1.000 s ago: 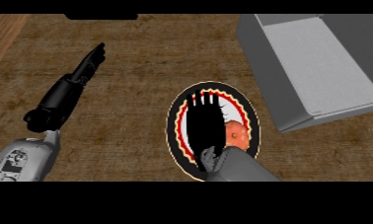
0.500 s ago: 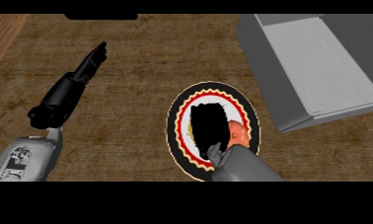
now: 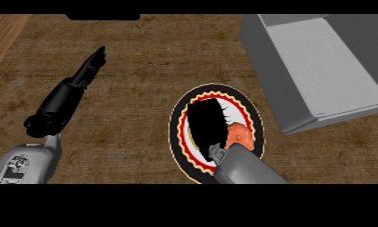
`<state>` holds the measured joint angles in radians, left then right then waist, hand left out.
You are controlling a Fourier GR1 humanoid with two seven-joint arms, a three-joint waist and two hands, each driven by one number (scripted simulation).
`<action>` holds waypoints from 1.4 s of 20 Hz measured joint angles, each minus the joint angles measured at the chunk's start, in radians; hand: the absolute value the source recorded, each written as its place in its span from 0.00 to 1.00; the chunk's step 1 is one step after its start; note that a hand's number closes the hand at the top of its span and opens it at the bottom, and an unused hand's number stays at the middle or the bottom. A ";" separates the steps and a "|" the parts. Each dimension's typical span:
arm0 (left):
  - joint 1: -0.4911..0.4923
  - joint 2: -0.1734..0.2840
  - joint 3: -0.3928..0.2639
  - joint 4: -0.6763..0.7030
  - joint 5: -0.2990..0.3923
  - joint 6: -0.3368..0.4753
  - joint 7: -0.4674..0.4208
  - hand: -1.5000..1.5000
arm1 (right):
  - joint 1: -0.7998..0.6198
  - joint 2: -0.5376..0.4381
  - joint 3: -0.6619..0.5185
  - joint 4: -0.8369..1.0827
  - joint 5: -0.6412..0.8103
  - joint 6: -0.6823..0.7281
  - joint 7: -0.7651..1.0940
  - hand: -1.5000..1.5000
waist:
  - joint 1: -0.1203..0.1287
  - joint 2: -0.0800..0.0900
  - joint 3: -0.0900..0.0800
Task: Pick the lemon from the plate and place it in the cardboard box
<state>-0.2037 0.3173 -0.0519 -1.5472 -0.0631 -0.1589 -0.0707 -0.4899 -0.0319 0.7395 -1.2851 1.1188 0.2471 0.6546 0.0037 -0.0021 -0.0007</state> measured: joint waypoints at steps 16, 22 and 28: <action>-0.083 -0.028 -0.025 0.022 -0.013 -0.020 0.009 0.50 | -0.603 -0.083 -0.503 0.571 -0.070 -0.299 -0.120 1.00 | 0.074 0.032 0.001; -0.089 -0.040 -0.025 0.032 -0.021 -0.011 0.014 0.50 | -0.762 -0.102 -0.588 0.687 -0.030 -0.447 -0.002 1.00 | 0.061 0.024 0.000; -0.081 -0.033 -0.011 0.043 -0.019 -0.018 0.002 0.50 | -0.847 -0.175 -0.678 0.773 0.000 -0.598 0.139 1.00 | 0.052 0.023 0.000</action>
<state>-0.2847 0.2841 -0.0633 -1.5038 -0.0818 -0.1768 -0.0685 -1.3364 -0.2069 0.0618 -0.5118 1.1186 -0.3512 0.7933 0.0558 0.0205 -0.0010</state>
